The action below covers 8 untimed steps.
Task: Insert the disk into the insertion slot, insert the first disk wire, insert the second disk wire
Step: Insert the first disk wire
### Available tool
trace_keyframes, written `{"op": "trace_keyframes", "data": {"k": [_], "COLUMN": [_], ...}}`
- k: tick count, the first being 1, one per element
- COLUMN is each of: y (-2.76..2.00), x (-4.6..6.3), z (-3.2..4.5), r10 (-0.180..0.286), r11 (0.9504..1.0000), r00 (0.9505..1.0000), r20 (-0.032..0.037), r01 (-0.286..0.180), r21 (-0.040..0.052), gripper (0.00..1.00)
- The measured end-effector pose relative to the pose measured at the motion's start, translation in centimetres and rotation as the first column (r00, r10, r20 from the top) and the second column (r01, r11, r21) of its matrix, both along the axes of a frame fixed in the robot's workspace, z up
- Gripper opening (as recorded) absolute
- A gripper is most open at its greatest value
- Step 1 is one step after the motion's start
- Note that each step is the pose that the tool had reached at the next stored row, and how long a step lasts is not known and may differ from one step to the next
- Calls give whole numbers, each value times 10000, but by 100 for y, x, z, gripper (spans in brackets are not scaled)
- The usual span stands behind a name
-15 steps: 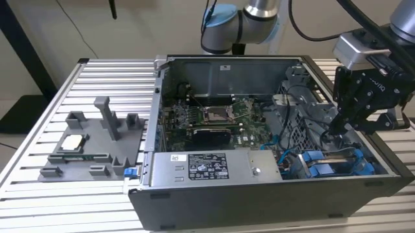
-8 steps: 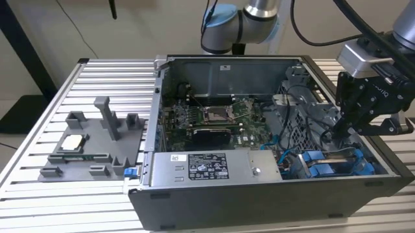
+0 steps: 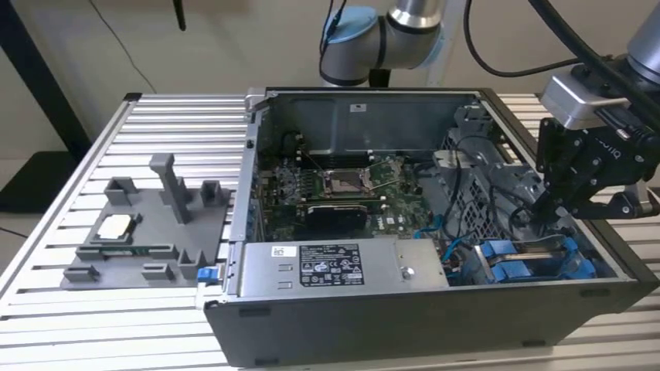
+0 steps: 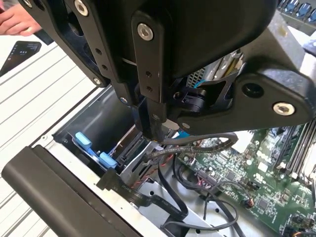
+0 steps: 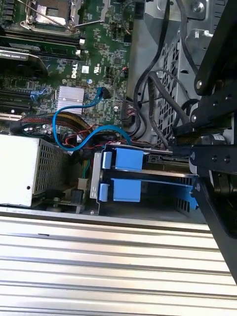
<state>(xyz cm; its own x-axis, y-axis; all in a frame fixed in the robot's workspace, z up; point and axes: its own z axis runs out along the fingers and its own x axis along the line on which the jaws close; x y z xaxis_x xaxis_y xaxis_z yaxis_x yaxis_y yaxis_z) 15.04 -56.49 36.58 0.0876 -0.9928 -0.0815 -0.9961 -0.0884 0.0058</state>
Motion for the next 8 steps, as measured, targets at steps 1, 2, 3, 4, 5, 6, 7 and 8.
{"op": "trace_keyframes", "data": {"k": [1, 2, 3, 4, 5, 6, 7, 8], "y": [0, 0, 0, 0, 0, 0, 0, 0], "x": [0, 0, 1, 2, 2, 2, 3, 3], "z": [0, 0, 0, 0, 0, 0, 0, 0], "r10": [0, 0, 0, 0, 0, 0, 0, 0], "r11": [10000, 10000, 10000, 10000, 10000, 10000, 10000, 10000], "r00": [10000, 10000, 10000, 10000, 10000, 10000, 10000, 10000], "r20": [0, 0, 0, 0, 0, 0, 0, 0], "r01": [0, 0, 0, 0, 0, 0, 0, 0], "r21": [0, -1, -1, -1, -1, -1, 0, 0], "gripper": [19, 19, 19, 19, 19, 19, 19, 19]}}
